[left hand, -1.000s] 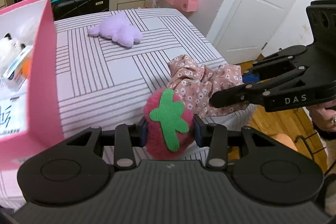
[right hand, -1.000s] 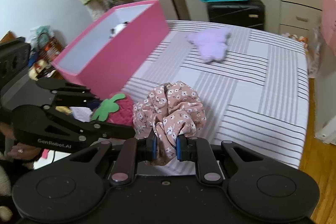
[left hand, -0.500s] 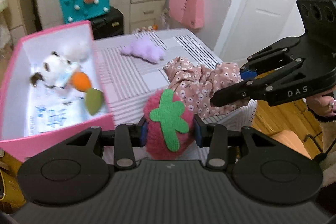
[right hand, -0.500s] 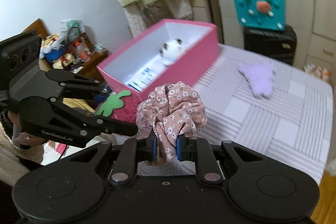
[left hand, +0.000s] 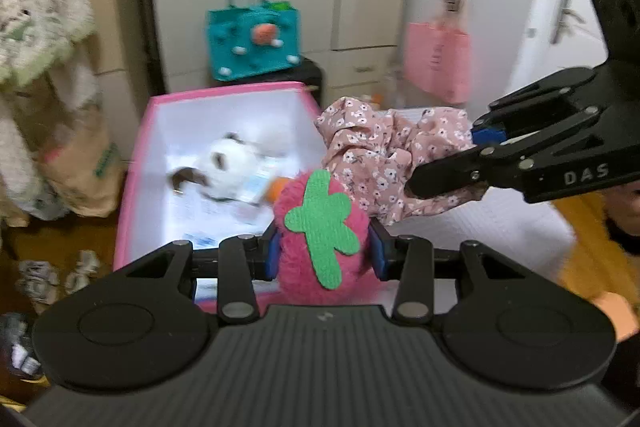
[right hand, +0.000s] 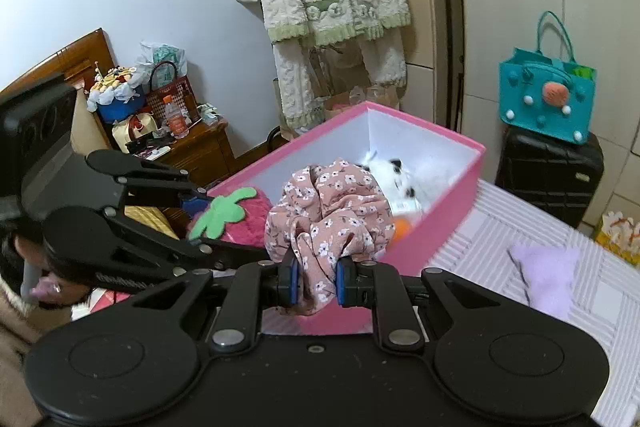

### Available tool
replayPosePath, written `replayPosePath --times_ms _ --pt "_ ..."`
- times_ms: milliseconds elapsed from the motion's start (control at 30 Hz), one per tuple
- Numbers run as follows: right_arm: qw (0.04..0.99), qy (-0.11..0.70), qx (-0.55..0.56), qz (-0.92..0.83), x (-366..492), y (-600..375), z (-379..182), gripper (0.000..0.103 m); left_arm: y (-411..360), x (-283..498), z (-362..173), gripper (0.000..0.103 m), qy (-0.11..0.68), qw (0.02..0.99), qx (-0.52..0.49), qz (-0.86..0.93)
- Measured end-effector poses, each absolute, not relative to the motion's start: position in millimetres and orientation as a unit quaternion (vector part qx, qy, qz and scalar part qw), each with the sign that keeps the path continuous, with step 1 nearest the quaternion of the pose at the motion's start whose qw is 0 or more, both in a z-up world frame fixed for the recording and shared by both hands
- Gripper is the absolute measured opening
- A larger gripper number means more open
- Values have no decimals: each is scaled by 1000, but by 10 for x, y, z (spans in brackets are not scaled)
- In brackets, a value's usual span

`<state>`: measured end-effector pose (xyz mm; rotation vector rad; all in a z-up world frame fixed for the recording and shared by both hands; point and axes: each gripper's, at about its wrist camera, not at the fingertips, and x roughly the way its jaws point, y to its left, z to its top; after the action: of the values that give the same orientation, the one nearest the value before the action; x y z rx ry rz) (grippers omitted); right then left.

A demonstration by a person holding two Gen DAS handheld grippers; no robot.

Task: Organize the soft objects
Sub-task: 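Lift and carry the floral cloth and strawberry plush over the pink box, then open both grippers to drop the cloth and strawberry into the box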

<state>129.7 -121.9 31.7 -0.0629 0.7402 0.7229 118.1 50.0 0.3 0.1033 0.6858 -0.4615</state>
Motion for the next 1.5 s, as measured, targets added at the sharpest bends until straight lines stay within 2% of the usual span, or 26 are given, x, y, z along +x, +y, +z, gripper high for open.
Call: replayPosePath --times_ms 333,767,967,1067,1133,1500 --pt "875 355 -45 327 2021 -712 202 20 614 1791 -283 41 362 910 73 -188" --pt "813 459 -3 358 2774 -317 -321 23 584 2136 -518 42 415 885 79 -194" --pt "792 485 4 371 2931 -205 -492 31 596 2231 -564 42 425 882 65 -194" --pt "794 484 -7 369 2941 -195 -507 39 604 2251 -565 42 422 884 66 -190" --pt "797 479 -10 367 2900 -227 -475 49 627 2214 -554 42 419 885 64 -192" --pt "826 433 2 361 2569 -591 -112 49 771 1878 -341 45 396 895 58 -199"
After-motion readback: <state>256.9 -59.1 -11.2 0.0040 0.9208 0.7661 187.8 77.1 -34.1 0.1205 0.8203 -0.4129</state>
